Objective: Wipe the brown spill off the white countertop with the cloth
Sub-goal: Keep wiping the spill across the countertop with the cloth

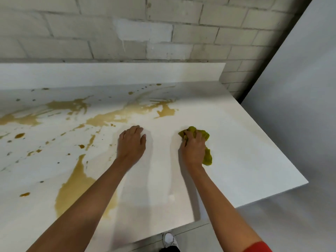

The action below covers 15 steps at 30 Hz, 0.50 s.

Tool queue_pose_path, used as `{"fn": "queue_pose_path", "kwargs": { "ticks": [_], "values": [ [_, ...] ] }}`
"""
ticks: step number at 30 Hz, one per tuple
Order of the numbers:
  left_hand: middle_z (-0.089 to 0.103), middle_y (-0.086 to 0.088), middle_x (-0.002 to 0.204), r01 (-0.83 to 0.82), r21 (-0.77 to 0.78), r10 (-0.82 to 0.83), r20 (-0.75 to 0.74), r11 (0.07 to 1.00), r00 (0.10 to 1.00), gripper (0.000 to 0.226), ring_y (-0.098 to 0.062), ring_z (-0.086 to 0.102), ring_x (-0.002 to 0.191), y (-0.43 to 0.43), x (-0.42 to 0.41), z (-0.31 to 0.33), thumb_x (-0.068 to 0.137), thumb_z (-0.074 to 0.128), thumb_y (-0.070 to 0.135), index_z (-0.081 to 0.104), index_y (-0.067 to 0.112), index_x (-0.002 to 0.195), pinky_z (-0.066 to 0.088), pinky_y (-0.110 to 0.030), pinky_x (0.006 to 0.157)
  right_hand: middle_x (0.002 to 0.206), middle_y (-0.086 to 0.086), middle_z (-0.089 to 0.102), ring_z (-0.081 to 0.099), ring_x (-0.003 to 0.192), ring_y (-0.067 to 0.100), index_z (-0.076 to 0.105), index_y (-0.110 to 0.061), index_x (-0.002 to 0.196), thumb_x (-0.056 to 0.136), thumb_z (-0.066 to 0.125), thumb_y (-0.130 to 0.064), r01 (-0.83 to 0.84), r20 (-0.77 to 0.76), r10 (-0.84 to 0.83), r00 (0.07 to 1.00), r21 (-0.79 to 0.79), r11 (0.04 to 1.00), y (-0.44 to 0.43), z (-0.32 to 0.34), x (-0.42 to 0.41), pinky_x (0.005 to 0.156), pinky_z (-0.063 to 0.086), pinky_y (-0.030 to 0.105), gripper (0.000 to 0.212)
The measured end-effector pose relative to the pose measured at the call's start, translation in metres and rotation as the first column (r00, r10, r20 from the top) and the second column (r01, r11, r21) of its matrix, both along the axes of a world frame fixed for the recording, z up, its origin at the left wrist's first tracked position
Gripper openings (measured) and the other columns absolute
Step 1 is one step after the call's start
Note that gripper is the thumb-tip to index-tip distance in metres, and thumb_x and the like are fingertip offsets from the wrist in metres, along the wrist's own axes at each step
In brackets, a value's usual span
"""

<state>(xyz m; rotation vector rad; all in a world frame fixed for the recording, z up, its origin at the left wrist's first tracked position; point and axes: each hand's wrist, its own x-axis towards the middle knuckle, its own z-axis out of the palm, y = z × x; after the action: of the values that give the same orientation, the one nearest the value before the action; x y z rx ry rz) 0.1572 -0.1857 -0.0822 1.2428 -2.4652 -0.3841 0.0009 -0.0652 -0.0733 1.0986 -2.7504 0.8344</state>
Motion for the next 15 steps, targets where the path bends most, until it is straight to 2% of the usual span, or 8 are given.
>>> {"fn": "queue_pose_path", "kwargs": {
  "ticks": [5, 9, 15],
  "values": [
    [0.057, -0.004, 0.118, -0.045, -0.014, 0.045, -0.018, 0.999, 0.999, 0.031, -0.027, 0.054, 0.108, -0.007, -0.009, 0.004, 0.095, 0.041, 0.024, 0.056, 0.012, 0.119, 0.035, -0.038, 0.100, 0.131, 0.018, 0.047, 0.042, 0.119, 0.032, 0.055, -0.012, 0.122, 0.094, 0.043, -0.015, -0.167, 0.000, 0.167, 0.986, 0.009, 0.986, -0.046, -0.002, -0.002, 0.094, 0.043, 0.044, 0.031],
    [0.057, -0.002, 0.122, -0.034, -0.047, 0.032, -0.039, 0.998, 0.999, 0.031, -0.023, 0.053, 0.112, -0.014, -0.018, 0.007, 0.095, 0.042, 0.023, 0.056, 0.012, 0.120, 0.033, -0.035, 0.102, 0.130, 0.017, 0.050, 0.044, 0.120, 0.032, 0.058, -0.012, 0.123, 0.093, 0.045, -0.013, -0.326, -0.029, 0.326, 0.945, -0.008, 0.945, -0.064, -0.004, -0.029, 0.090, 0.046, 0.044, 0.032],
    [0.054, -0.001, 0.135, -0.059, -0.035, 0.059, 0.012, 0.998, 0.998, 0.035, -0.020, 0.050, 0.123, -0.018, -0.027, 0.007, 0.096, 0.041, 0.025, 0.055, 0.015, 0.127, 0.027, -0.034, 0.107, 0.126, 0.019, 0.048, 0.043, 0.117, 0.034, 0.055, -0.011, 0.123, 0.093, 0.044, -0.015, -0.278, -0.032, 0.279, 0.960, 0.040, 0.960, -0.106, 0.000, -0.077, 0.094, 0.042, 0.046, 0.032]
  ]
}}
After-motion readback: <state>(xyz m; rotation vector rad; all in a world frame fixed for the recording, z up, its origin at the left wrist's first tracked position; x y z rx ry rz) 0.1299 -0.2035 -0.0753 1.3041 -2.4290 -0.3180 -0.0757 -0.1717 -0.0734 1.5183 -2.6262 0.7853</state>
